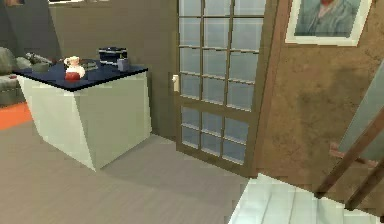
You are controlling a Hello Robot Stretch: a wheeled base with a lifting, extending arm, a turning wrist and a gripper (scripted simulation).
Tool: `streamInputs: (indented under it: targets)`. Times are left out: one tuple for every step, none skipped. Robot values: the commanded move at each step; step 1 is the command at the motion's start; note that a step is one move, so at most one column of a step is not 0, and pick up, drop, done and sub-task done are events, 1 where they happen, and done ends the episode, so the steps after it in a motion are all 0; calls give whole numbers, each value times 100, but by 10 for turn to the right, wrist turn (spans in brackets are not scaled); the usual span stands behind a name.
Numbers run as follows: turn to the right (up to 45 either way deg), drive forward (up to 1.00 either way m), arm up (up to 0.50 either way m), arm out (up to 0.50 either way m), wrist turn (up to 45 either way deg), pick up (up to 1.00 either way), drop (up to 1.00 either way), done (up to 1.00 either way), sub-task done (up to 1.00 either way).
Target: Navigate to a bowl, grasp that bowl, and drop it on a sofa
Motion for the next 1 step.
streamInputs:
  targets:
    - [0, 25, 0, 0, 0, 0, 0, 0, 0]
